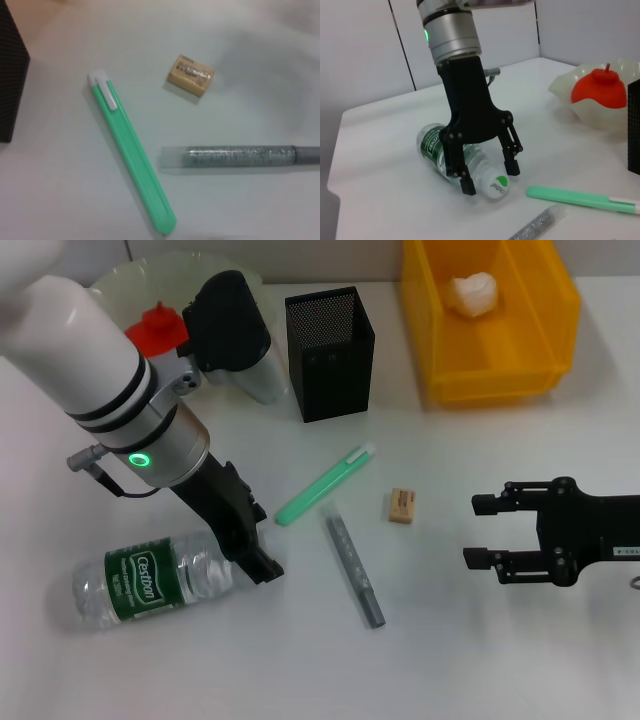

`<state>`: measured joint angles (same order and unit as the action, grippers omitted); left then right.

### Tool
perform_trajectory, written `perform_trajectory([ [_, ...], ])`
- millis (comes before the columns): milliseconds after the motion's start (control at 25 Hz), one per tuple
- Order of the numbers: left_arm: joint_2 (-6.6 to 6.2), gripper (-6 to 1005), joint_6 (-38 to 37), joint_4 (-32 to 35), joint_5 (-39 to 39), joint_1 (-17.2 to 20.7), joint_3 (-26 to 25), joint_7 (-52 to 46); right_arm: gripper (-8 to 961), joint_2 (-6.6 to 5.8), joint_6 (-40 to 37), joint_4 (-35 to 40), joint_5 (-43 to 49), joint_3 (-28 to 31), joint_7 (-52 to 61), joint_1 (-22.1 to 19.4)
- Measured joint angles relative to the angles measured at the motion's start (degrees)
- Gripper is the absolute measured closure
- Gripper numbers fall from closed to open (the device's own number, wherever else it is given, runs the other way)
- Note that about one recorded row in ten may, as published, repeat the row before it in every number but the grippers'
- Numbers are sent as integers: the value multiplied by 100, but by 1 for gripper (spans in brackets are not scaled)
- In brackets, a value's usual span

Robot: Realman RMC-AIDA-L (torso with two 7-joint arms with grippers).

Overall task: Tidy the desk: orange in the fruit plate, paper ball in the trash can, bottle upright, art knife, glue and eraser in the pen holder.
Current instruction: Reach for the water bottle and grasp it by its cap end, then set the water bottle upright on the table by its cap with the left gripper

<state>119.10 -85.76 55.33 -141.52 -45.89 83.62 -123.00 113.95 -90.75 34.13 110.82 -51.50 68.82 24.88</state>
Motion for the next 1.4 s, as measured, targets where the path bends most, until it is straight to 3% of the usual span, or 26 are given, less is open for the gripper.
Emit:
perform_trajectory([
  [320, -2, 242, 85, -84, -113, -43, 151, 31, 265, 4, 0, 18, -41, 0, 68, -1],
  [560, -2, 399, 82, -64, -118, -41, 197, 90, 266, 4, -2, 23, -50, 1, 82, 13],
  [760, -38, 551, -30, 170, -29, 12, -183, 197, 266, 4, 1, 11, -53, 19, 85, 41],
  [840, -38, 551, -30, 170, -29, 12, -183, 197, 266, 4, 2, 2, -51, 57, 87, 57],
  [920, -42, 552, -90, 230, 4, 17, -428, 272, 266, 4, 3, -1, -47, 73, 87, 62],
  [960, -54, 552, -335, 362, 150, 32, -1055, 541, 266, 4, 4, -4, -40, 88, 88, 68],
  [1400, -93, 554, -1006, 651, 296, 82, -2623, 1131, 266, 27, -2, -4, -46, 88, 95, 70],
])
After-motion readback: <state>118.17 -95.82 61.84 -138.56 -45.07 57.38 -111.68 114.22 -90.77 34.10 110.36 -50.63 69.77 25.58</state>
